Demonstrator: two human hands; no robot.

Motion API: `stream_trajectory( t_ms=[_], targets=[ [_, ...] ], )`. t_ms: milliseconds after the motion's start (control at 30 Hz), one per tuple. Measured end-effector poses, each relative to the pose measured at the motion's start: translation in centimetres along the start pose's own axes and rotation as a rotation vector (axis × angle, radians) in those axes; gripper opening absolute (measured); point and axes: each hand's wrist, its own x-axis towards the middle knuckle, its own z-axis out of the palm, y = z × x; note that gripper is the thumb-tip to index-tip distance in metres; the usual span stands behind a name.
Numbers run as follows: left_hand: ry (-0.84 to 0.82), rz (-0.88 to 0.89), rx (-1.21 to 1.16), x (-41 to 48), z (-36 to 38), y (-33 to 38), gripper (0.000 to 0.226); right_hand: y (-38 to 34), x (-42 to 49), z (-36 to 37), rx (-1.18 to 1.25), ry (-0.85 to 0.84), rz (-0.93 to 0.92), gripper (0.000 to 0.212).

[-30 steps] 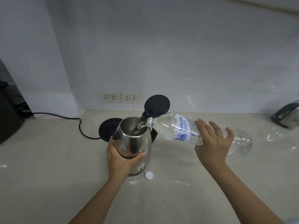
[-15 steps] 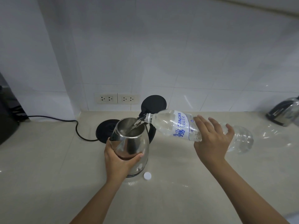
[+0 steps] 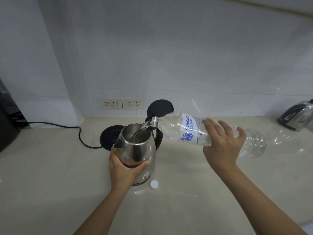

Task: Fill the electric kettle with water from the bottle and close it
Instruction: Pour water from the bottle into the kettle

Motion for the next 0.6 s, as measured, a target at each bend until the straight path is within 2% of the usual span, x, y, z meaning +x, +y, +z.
stream_trajectory(
  t_ms=[600],
  targets=[
    [-0.001,-0.003,0.012,-0.03,0.08,-0.06,0.135,-0.11,0.06,0.03,0.022,-0.032,0.017,0.070]
  ],
)
